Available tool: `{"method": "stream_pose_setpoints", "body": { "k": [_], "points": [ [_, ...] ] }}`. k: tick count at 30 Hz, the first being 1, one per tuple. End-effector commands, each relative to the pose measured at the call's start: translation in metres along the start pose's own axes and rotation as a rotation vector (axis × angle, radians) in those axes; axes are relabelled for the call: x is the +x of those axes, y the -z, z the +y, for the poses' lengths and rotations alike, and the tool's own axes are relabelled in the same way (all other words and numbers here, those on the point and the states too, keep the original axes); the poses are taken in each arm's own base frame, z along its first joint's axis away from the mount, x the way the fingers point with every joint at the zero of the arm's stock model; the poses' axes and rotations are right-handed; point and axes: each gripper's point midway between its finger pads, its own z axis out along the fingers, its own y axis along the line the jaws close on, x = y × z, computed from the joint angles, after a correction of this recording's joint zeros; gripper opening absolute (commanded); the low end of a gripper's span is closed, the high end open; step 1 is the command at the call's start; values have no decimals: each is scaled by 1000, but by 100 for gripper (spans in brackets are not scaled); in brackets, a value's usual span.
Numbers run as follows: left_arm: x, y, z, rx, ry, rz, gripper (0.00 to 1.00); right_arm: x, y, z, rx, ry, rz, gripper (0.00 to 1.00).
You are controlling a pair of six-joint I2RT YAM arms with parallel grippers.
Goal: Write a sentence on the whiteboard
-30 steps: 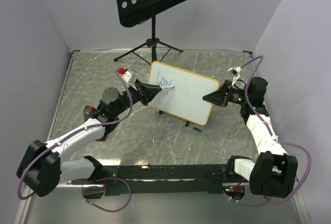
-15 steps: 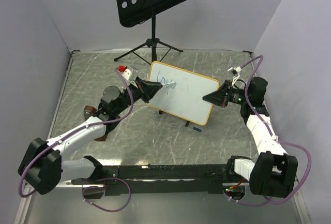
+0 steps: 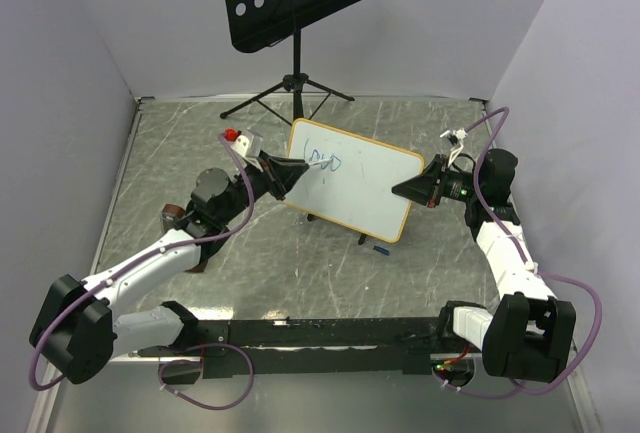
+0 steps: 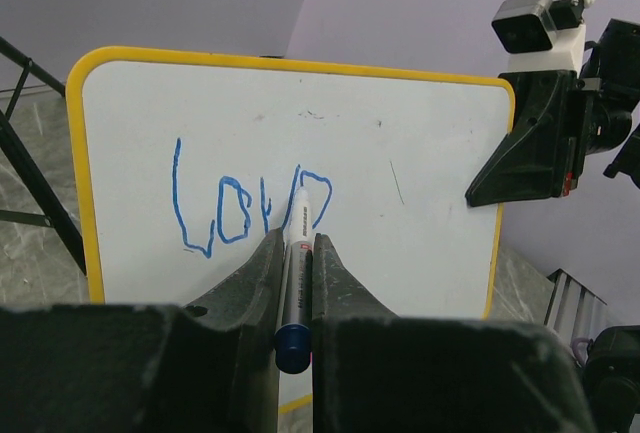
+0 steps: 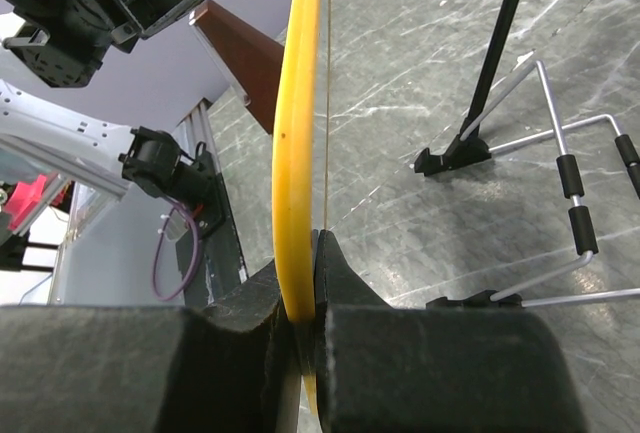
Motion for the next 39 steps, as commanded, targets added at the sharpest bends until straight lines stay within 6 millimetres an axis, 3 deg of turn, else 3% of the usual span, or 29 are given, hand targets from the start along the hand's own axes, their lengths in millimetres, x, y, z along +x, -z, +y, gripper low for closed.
{"method": "stream_pose_setpoints", "body": {
  "k": [1, 10, 23, 32, 39],
  "points": [
    [3, 5, 3, -11, -20, 11, 1, -5, 1, 16, -81, 90, 13, 0],
    [20, 11, 6, -18, -10, 68, 1, -5, 1, 16, -81, 91, 13, 0],
    [32, 8, -6, 57, 25, 120, 1, -5, 1, 17, -82, 91, 12, 0],
    [25, 0, -12, 91, 47, 93, 1, -6, 1, 17, -82, 92, 12, 0],
    [3, -7, -21, 117, 54, 37, 1, -6, 1, 18, -83, 94, 12, 0]
  ]
}}
